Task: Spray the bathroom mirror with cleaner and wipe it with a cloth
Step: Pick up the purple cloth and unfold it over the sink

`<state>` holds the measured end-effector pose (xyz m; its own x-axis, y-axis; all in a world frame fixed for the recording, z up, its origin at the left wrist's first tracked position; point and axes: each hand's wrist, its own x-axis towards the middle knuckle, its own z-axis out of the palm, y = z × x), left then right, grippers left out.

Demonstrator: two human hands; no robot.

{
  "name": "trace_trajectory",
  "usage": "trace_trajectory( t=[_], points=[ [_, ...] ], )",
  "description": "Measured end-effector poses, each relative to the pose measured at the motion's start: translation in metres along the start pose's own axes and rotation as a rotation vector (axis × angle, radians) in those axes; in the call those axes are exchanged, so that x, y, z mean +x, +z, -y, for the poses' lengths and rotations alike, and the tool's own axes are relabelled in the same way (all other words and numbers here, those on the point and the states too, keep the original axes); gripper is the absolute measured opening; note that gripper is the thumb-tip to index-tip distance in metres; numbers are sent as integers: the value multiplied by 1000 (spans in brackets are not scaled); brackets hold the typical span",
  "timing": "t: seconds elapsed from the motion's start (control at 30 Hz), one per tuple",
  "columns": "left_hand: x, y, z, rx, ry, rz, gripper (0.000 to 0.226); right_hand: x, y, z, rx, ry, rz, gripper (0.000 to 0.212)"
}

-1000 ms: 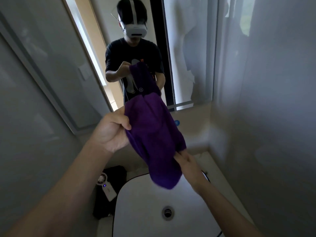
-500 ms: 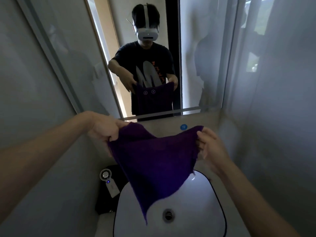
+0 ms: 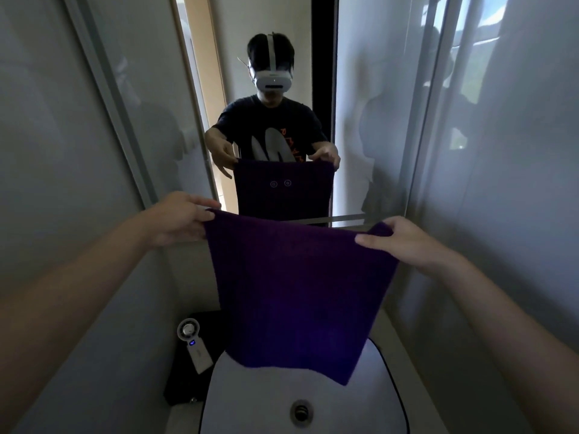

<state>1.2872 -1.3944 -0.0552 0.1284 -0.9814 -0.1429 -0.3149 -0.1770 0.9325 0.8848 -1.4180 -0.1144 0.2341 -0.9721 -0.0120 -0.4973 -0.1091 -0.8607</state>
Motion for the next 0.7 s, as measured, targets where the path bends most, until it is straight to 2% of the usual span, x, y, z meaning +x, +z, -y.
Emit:
trace_trajectory(
  t=[0.07, 0.13, 0.17, 0.27, 0.33, 0.37, 0.5, 0.57, 0.7],
  points=[
    [-3, 0, -4, 55, 62, -63, 25, 0, -9, 13, -170, 8, 23, 55],
    [-6, -3, -9, 169, 136, -134, 23, 7, -15, 22, -394, -22, -123, 72],
    [-7, -5, -13, 271, 174, -161, 20, 10, -19, 28, -446, -59, -190, 65],
    [-13, -12, -29, 677, 250, -223, 20, 20, -36, 48, -505, -236, -332, 17],
    [-18, -15, -38, 747, 255, -270, 24, 25, -48, 61, -520, -310, -362, 16],
    [-20, -14, -41, 662, 240, -265, 25, 25, -54, 65, -468, -314, -345, 17],
    [-32, -15, -49, 1, 96, -130, 25, 15, -59, 81, -30, -281, -260, 10],
    [-37, -15, -56, -126, 50, -73, 23, 13, -55, 87, 127, -262, -243, 17],
    [-44, 0, -71, -171, 49, -31, 19, 5, -40, 114, 360, -185, -76, 21]
  ],
)
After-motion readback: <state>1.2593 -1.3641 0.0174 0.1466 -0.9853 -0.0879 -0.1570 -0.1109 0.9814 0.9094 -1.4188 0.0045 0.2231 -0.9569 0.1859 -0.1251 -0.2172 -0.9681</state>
